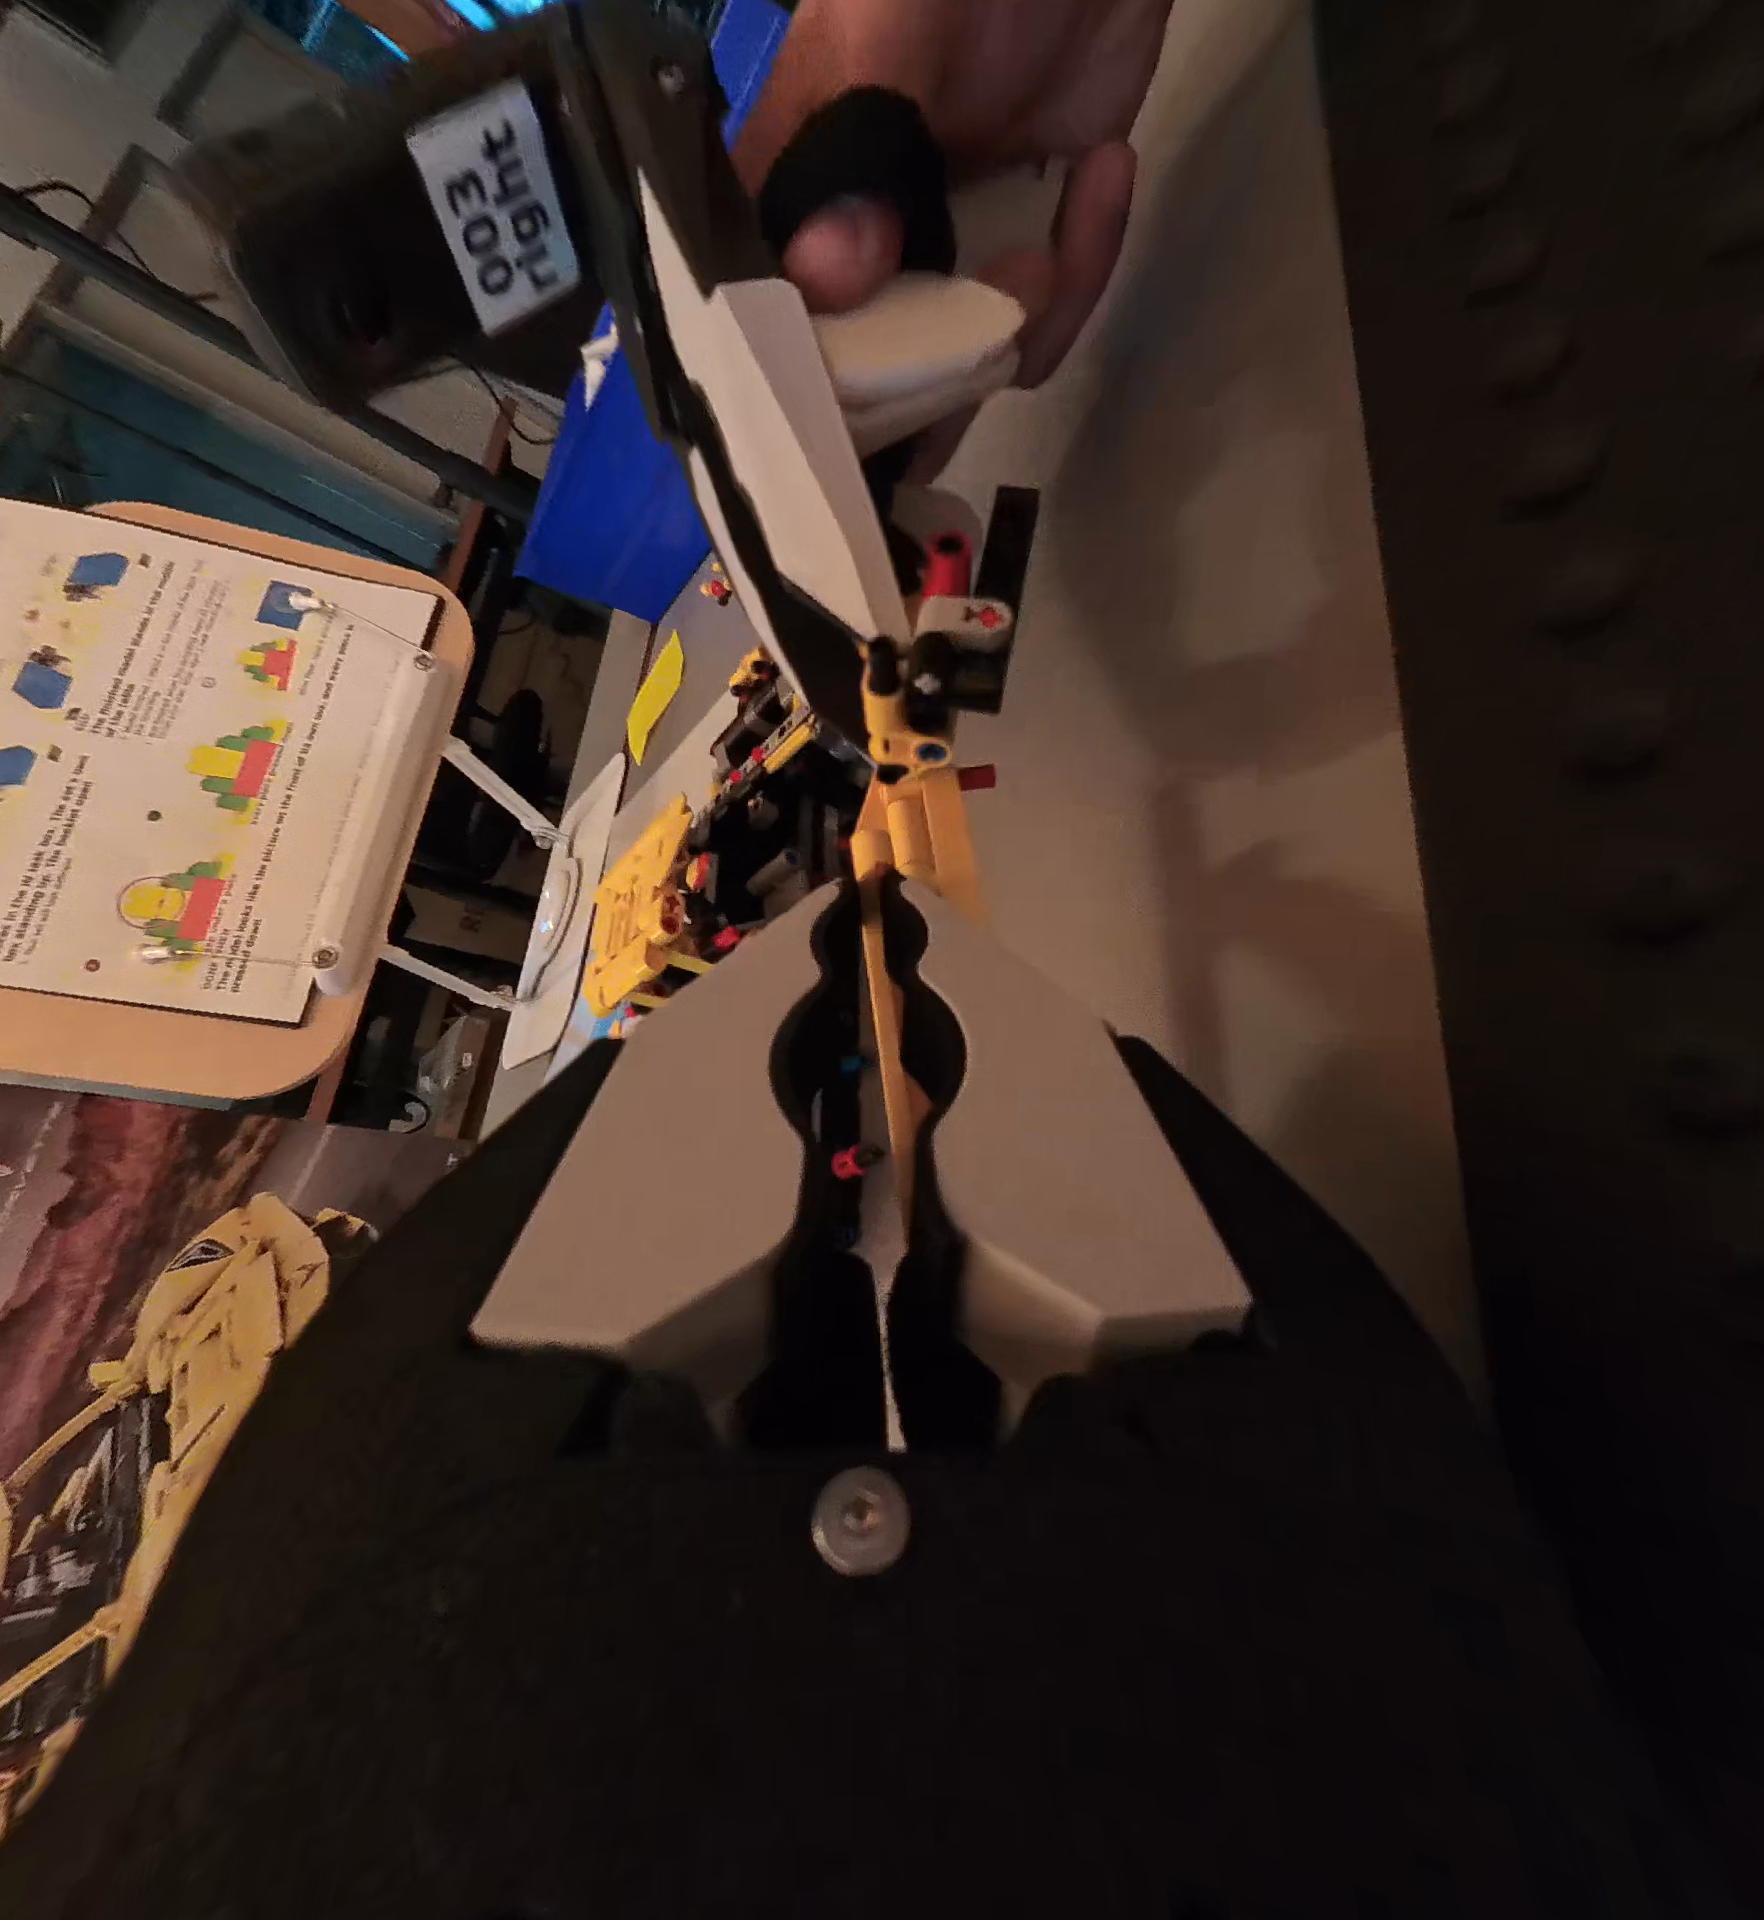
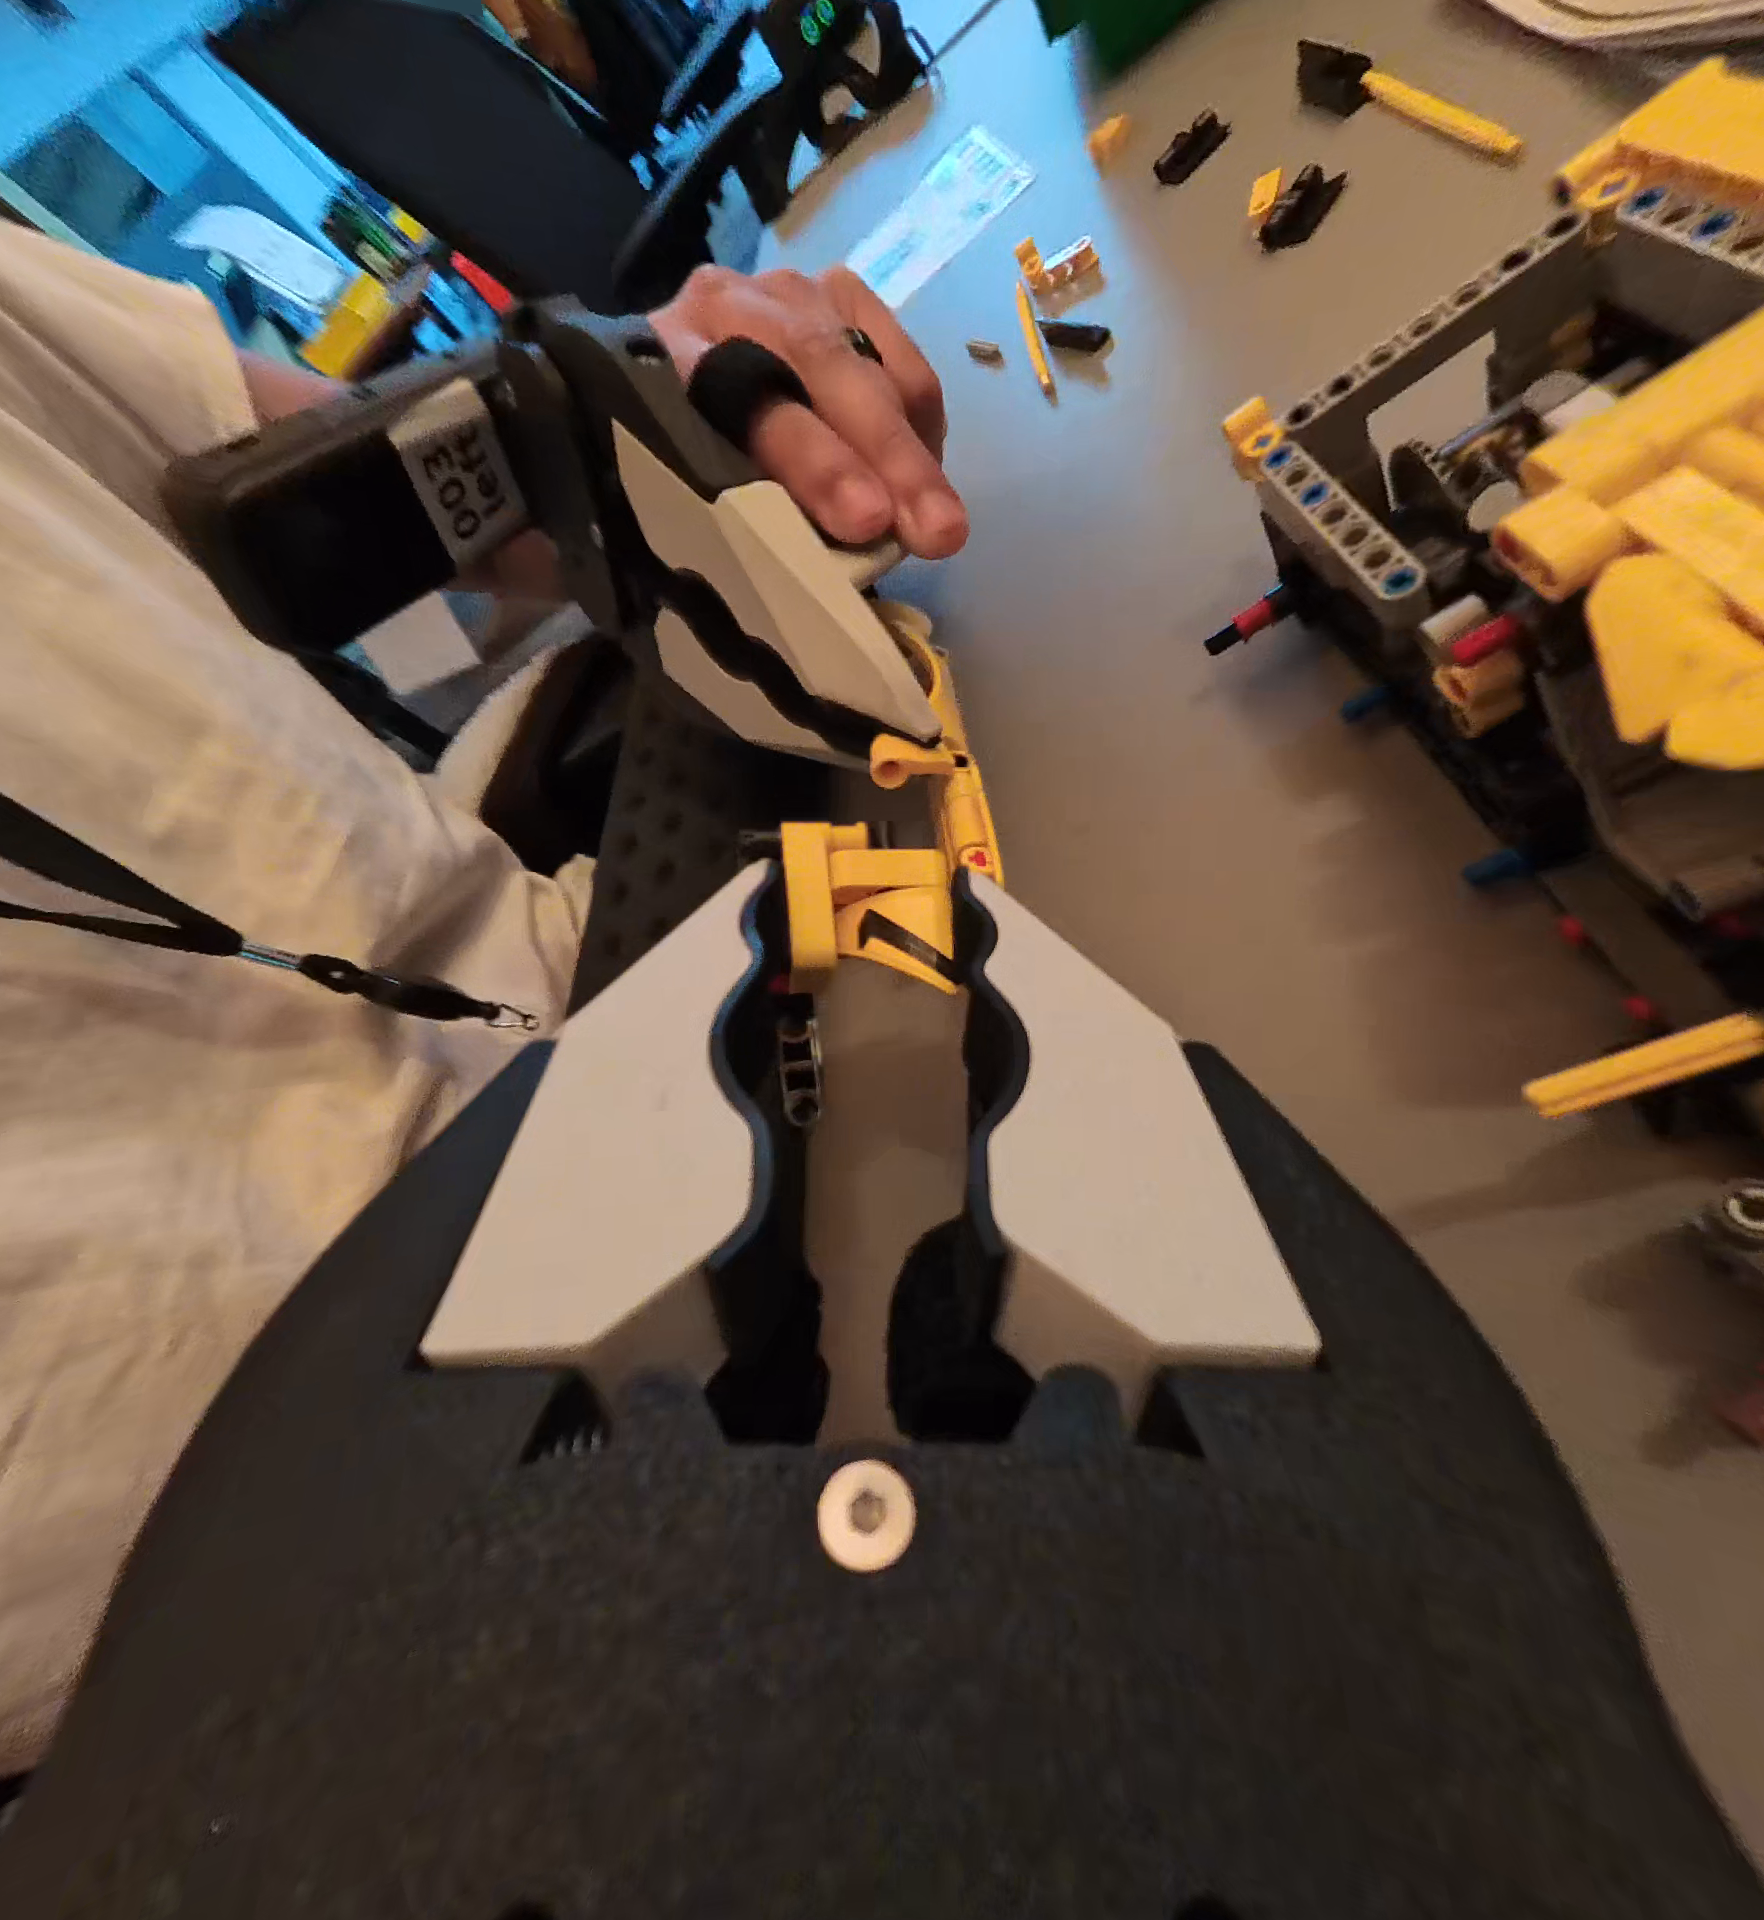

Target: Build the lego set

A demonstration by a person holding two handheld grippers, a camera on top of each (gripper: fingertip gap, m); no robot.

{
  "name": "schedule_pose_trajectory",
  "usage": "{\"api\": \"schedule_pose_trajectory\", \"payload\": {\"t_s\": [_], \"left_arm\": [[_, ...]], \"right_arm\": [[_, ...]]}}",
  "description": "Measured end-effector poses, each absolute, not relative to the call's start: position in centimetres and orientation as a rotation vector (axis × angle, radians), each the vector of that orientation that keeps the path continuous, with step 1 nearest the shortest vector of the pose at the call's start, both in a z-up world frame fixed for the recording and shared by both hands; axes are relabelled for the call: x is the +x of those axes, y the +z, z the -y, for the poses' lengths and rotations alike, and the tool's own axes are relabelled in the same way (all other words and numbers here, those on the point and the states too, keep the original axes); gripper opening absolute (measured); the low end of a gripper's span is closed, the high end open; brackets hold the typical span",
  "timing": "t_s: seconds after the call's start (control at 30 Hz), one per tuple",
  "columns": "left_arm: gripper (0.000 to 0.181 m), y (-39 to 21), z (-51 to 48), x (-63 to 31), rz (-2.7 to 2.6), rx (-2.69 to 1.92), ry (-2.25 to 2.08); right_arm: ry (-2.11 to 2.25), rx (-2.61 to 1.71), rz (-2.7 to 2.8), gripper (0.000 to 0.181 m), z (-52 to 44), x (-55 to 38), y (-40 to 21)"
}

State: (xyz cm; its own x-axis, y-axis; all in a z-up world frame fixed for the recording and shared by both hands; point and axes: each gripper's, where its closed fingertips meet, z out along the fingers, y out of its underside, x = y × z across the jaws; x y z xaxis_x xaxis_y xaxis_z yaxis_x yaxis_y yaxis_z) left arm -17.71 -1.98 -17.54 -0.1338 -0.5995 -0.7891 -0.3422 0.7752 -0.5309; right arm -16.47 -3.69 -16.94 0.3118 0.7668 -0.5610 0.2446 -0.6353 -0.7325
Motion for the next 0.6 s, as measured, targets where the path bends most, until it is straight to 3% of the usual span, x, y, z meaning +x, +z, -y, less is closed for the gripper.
{"api": "schedule_pose_trajectory", "payload": {"t_s": [0.3, 0.6], "left_arm": [[0.003, -19.1, 2.6, -17.3, -1.807, -0.586, -0.004], [0.003, -18.6, 3.0, -17.5, -1.796, -0.613, -0.068]], "right_arm": [[0.928, -2.197, 1.06, 0.03, 3.6, -16.9, -18.3], [1.037, -2.147, 1.043, 0.03, 4.1, -17.3, -18.1]]}}
